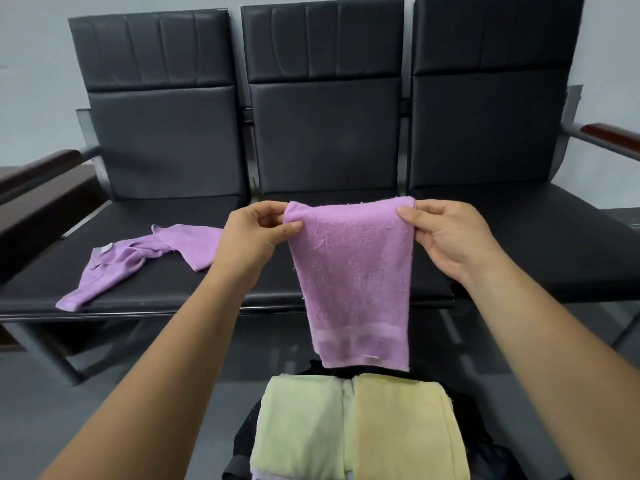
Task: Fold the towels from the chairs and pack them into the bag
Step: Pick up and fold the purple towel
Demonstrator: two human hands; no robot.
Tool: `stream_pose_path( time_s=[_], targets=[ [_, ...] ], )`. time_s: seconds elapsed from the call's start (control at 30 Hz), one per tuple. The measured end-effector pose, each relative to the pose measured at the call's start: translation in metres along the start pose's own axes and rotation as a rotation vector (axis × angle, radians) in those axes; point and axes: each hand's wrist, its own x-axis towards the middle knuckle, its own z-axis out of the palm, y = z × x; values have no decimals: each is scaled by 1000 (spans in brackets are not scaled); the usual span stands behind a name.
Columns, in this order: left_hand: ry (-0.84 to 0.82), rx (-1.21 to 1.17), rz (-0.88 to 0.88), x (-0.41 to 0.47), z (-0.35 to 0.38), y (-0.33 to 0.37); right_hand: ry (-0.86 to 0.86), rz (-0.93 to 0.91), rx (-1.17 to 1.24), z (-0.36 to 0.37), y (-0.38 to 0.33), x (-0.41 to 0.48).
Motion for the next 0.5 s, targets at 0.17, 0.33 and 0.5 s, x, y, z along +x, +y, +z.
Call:
stream_pose_path(
  time_s=[0.17, 0.33, 0.5],
  targets=[
    [70, -47, -15, 10, 10, -3, 145, -93, -235, 1, -2, 11],
    [49, -162, -89, 57, 15, -2, 163, -51, -311, 3, -14, 70],
    [87, -155, -61, 136, 22, 26, 188, -44, -253, 26, -56, 142]
  ],
)
